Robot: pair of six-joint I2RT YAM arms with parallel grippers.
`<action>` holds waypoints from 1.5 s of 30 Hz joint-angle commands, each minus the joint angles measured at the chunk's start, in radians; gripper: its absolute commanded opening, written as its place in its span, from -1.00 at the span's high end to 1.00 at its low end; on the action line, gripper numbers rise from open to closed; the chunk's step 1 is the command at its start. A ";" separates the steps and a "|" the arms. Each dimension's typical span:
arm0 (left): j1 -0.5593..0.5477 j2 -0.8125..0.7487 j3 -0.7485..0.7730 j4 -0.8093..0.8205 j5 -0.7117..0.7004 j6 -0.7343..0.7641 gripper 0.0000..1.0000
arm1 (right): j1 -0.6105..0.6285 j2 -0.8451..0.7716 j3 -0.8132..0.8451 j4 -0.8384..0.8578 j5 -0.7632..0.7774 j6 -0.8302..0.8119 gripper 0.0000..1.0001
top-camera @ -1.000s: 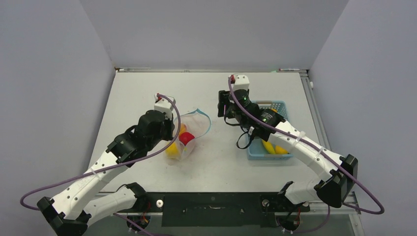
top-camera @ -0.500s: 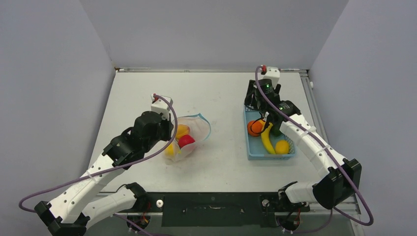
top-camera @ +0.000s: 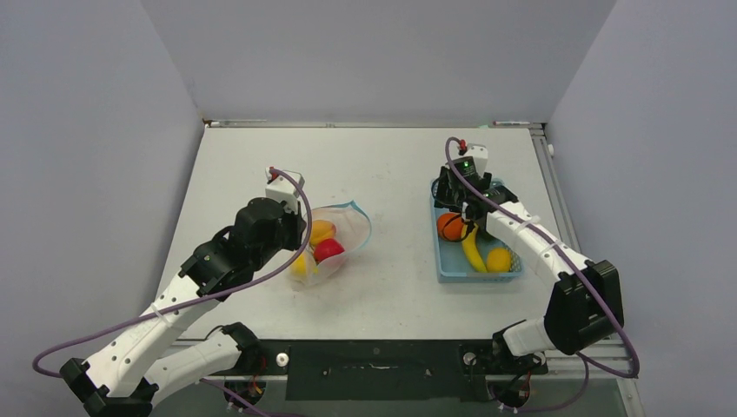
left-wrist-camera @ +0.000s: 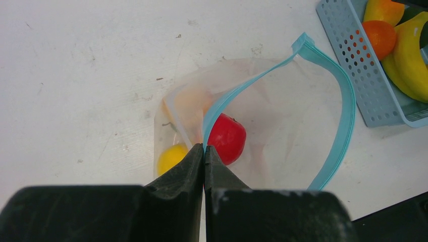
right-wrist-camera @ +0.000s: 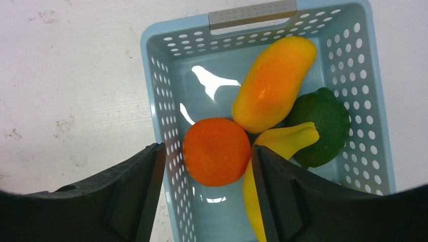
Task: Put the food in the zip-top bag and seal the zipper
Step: Pick up the fake fruit from the bin.
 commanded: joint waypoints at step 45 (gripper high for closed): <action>0.007 -0.002 -0.001 0.038 -0.001 0.009 1.00 | -0.044 0.137 -0.209 0.148 -0.026 0.031 -0.10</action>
